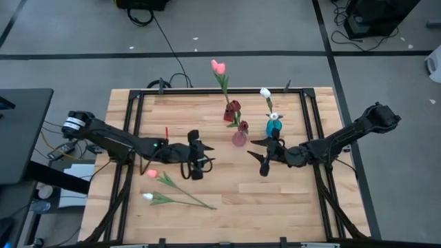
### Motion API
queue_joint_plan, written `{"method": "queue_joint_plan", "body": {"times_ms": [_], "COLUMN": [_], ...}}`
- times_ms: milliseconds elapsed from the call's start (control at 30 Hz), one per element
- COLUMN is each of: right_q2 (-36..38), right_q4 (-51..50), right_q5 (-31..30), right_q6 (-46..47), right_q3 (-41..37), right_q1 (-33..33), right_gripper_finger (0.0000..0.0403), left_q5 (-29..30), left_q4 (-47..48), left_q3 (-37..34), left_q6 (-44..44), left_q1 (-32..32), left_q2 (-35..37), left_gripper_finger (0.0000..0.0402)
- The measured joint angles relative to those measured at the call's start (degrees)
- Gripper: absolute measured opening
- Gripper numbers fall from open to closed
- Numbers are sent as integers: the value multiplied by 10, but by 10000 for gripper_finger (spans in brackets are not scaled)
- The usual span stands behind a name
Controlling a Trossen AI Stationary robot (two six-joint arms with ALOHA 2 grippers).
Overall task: Sort flowers into vase by color
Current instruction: Move the pink vase to the top left of the table
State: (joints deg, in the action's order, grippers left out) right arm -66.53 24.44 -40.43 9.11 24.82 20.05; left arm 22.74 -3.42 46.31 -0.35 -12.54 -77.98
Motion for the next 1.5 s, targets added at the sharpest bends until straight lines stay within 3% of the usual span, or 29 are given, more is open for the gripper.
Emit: {"method": "queue_joint_plan", "body": {"times_ms": [167, 333, 567, 733, 900, 1100, 1500], "right_q2": [-2, 28, 47, 43, 42, 42, 42], "right_q4": [-27, -67, -87, -88, -87, -91, -92], "right_q5": [-1, -5, -45, -50, -54, -51, -61], "right_q6": [-13, -14, -32, -32, -24, -13, -11], "right_q3": [30, 47, 48, 48, 48, 48, 48], "right_q1": [-4, 24, 58, 65, 65, 71, 74], "right_gripper_finger": [210, 210, 210, 210, 210, 210, 210], "left_q5": [21, 20, -10, -46, -75, -79, -85], "left_q4": [-172, -296, -455, -513, -509, -511, -513], "left_q3": [-54, -46, -19, 16, 78, 109, 111], "left_q6": [-32, -24, 1, -2, -13, 2, 15], "left_q1": [34, 80, 124, 154, 171, 178, 178], "left_q2": [-78, -148, -256, -315, -373, -400, -400], "left_gripper_finger": [181, 194, 271, 327, 340, 302, 104]}}
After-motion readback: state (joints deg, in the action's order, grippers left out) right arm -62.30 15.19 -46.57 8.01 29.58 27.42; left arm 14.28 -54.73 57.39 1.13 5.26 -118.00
